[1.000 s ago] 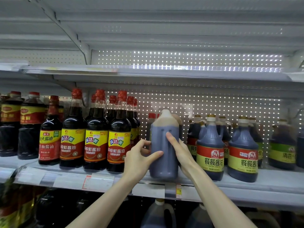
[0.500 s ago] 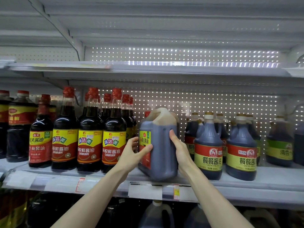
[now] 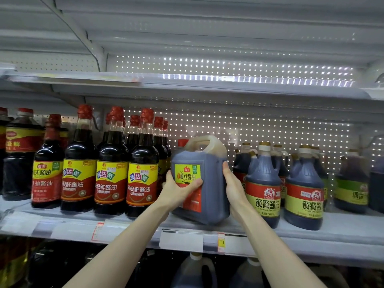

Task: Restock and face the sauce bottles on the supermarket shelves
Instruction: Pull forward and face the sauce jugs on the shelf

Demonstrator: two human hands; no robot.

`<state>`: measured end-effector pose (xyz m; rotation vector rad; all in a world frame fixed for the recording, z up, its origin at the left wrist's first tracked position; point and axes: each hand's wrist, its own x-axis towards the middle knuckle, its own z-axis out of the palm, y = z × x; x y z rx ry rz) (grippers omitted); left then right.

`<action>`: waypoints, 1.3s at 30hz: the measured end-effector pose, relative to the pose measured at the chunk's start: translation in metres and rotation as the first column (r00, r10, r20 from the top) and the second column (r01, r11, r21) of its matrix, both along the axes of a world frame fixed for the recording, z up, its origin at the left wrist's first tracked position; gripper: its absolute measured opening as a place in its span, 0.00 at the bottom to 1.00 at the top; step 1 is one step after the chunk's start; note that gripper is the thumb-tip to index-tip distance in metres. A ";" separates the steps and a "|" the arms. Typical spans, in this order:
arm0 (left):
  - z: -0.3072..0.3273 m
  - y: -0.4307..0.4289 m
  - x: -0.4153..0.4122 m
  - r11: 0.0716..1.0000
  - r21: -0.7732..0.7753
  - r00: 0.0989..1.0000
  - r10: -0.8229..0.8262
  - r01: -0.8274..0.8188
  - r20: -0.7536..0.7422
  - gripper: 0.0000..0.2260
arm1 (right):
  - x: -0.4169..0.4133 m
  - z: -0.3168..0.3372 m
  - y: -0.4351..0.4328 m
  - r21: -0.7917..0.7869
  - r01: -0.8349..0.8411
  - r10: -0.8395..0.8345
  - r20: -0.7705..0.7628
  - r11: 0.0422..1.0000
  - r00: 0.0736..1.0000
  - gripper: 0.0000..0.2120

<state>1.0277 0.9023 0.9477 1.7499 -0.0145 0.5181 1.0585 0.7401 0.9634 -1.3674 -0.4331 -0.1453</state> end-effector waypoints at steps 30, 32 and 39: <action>-0.018 -0.027 0.002 0.857 0.198 0.875 0.438 -0.476 0.207 0.38 | 0.011 -0.011 -0.017 -0.107 0.095 -0.079 0.149 0.990 0.986 0.25; -0.019 -0.028 0.000 0.838 0.201 0.855 0.462 -0.508 0.233 0.37 | 0.015 -0.012 -0.016 -0.110 0.099 -0.082 0.150 0.989 0.985 0.25; -0.025 -0.028 0.001 0.912 0.125 0.903 0.355 -0.391 0.242 0.39 | 0.014 -0.024 -0.015 -0.172 0.140 -0.123 0.106 0.975 0.987 0.23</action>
